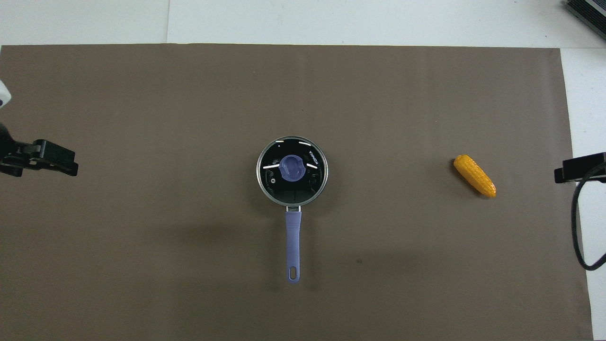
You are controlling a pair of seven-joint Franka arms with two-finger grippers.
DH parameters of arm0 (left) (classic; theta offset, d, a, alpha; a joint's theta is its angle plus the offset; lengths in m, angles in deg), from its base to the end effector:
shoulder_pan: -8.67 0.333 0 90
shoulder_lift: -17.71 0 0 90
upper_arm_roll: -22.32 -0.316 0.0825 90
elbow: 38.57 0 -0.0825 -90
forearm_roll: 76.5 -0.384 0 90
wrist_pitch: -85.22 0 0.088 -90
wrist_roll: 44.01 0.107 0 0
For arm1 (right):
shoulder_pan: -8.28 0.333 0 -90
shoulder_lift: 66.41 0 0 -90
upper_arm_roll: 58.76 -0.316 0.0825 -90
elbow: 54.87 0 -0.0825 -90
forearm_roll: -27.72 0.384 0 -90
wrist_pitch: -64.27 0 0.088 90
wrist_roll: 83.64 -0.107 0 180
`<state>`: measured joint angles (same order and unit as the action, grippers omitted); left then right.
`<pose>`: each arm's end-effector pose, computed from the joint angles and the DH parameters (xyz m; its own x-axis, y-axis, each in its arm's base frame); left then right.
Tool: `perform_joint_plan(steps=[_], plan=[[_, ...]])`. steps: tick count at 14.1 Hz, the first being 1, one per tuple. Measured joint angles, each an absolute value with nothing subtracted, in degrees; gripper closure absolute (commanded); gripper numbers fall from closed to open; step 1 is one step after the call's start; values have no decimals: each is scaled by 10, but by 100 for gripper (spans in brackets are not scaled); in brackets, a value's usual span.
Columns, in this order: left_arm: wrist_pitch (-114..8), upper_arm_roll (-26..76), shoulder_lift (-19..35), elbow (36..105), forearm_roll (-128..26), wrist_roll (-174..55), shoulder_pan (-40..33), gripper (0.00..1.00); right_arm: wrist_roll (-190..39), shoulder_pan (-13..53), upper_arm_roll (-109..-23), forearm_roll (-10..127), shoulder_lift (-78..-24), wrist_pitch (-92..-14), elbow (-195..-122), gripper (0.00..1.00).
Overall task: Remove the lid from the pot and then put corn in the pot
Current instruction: 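Move the left gripper toward the glass lid on the black pot, then grasp the purple knob of the glass lid with the left gripper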
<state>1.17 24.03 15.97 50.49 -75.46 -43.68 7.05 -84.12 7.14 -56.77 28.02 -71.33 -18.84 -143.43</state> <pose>0.5509 -0.0339 0.6069 0.9909 -0.0654 -0.1174 -0.0635 -0.9978 0.0197 0.5138 -0.0284 0.6716 0.9980 -0.0622 -0.0094 -0.0623 -0.9980 -0.0081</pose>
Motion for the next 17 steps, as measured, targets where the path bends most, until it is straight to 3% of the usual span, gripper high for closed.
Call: perform_joint_plan(steps=[9,17], plan=[[-107,244,136,571,-755,-414,-16,0,-841,71,-568,280,-713,-188,-1434,0],[-198,245,63,575,-754,-512,-115,0,-841,71,-568,280,-713,-188,-1434,0]])
